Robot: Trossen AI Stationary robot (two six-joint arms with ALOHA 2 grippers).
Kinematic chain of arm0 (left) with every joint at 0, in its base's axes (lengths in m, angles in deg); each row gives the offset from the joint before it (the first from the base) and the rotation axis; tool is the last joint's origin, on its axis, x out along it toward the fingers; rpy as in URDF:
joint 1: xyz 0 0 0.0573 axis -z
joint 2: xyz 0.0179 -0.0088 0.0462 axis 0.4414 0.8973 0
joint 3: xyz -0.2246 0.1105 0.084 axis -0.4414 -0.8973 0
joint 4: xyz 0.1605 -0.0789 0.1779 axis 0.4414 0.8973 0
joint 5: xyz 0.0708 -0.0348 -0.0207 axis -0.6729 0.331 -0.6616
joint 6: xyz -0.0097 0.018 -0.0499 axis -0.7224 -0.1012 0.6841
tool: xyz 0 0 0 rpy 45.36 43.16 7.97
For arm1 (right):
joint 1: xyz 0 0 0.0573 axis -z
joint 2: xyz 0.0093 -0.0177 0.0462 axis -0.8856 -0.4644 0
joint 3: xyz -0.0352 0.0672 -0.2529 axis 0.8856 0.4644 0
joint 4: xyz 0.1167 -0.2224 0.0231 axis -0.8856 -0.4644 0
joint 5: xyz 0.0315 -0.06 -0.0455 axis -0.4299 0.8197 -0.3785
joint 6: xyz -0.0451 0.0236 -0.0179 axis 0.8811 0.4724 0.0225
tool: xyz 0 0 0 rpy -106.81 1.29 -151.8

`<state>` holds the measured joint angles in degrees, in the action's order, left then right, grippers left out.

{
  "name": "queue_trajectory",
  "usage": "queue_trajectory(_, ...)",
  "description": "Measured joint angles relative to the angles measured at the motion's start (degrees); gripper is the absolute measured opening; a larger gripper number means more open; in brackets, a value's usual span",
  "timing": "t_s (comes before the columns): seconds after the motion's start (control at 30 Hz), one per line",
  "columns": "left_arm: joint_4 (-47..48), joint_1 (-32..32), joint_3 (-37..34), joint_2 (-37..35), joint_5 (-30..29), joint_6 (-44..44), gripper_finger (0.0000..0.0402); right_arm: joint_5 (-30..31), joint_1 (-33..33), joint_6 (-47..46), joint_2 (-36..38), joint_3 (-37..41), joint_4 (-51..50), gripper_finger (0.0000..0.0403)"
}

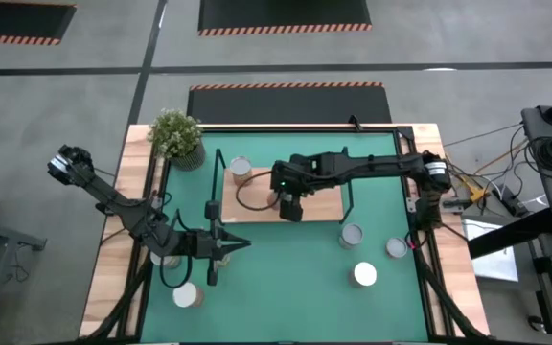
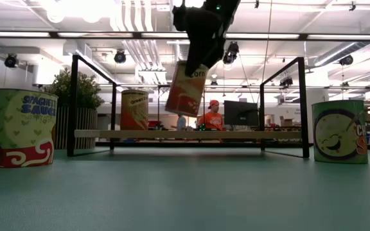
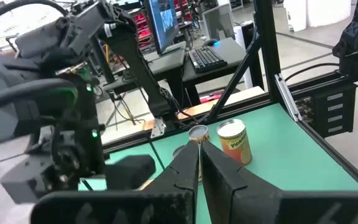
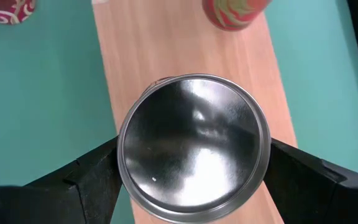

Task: Pick and place cans onto a shelf
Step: Put the top canned corn on the shelf

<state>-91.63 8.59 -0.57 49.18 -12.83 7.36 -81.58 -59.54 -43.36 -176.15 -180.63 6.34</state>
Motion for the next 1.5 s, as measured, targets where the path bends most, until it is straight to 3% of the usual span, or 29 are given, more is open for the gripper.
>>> queue_trajectory(0.6,0.0,0.0,0.0,0.0,-0.02,-0.16,0.0,0.55,0.16,1.92,-3.72,0.0,4.38,0.0363)
queue_trajectory(1.0,-0.01,0.0,0.0,0.0,-0.02,-0.14,0.0,0.5,-1.52,2.22,5.07,0.15,0.44,0.0357)
queue_trajectory(1.2,0.03,0.0,0.0,0.0,-0.02,0.06,0.0,0.4,-4.21,6.13,8.64,6.37,1.09,0.0293)
queue_trajectory(1.37,0.02,0.04,0.0,0.0,-0.01,0.06,0.0,1.17,-4.4,8.02,10.18,15.08,7.46,0.0196)
queue_trajectory(1.5,0.02,0.04,0.0,0.0,-0.01,0.06,0.0,5.38,-2.66,8.49,9.76,20.93,14.2,0.011)
